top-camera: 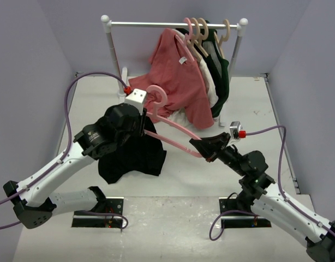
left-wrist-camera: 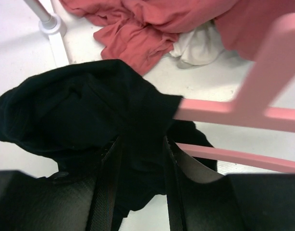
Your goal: Place the t-shirt on the hanger
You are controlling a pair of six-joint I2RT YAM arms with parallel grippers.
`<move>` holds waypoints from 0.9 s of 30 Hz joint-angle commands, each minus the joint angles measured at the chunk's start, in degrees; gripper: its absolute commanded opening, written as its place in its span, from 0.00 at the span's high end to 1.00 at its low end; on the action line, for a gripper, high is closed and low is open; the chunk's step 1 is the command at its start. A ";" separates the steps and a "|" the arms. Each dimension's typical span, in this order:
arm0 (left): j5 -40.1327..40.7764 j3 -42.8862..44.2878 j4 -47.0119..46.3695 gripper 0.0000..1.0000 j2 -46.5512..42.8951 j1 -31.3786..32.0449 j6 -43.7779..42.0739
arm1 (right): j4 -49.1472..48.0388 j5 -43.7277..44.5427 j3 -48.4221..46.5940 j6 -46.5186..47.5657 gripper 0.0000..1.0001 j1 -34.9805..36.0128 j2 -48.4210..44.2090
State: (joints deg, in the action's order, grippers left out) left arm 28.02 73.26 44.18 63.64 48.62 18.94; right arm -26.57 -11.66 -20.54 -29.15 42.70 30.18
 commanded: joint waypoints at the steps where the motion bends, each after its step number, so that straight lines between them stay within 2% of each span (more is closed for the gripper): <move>1: -0.96 -1.32 -4.42 0.62 0.16 -3.15 0.05 | -3.68 -1.15 -3.70 -1.25 1.00 0.02 -1.52; 3: -0.95 -1.45 -4.78 0.65 0.33 -3.85 -0.04 | -3.41 -1.50 -3.88 -1.26 1.00 0.02 -1.53; 6: -2.17 -2.07 -6.21 0.77 0.43 -4.33 -0.39 | -3.49 -1.91 -4.02 -1.44 1.00 0.02 -1.27; 7: -2.56 -2.07 -6.48 0.82 0.43 -4.33 -0.56 | -3.55 -1.93 -4.07 -1.47 1.00 -0.01 -1.16; 8: -3.20 -2.07 -7.05 0.94 0.43 -4.33 -0.73 | -3.66 -1.88 -4.07 -1.52 1.00 -0.07 -0.93; 10: -4.02 -1.98 -7.35 1.00 0.43 -4.37 -1.09 | -3.75 -1.70 -4.02 -1.53 1.00 0.02 -0.48; 15: -9.89 -1.79 -9.05 1.00 -0.21 -4.33 -3.14 | -4.91 -1.43 -3.73 -1.44 1.00 0.02 1.74; 24: -36.00 8.40 -5.17 1.00 -0.98 -3.80 -6.77 | -10.56 -2.40 -4.91 -3.29 1.00 0.02 12.30; 27: -37.88 12.01 -3.01 1.00 -1.41 -3.20 -7.76 | -9.48 5.44 -5.99 -5.77 1.00 0.02 14.44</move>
State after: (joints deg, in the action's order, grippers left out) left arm 1.36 77.77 41.90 64.16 44.40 14.19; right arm -31.39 -13.08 -22.44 -31.12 42.70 42.28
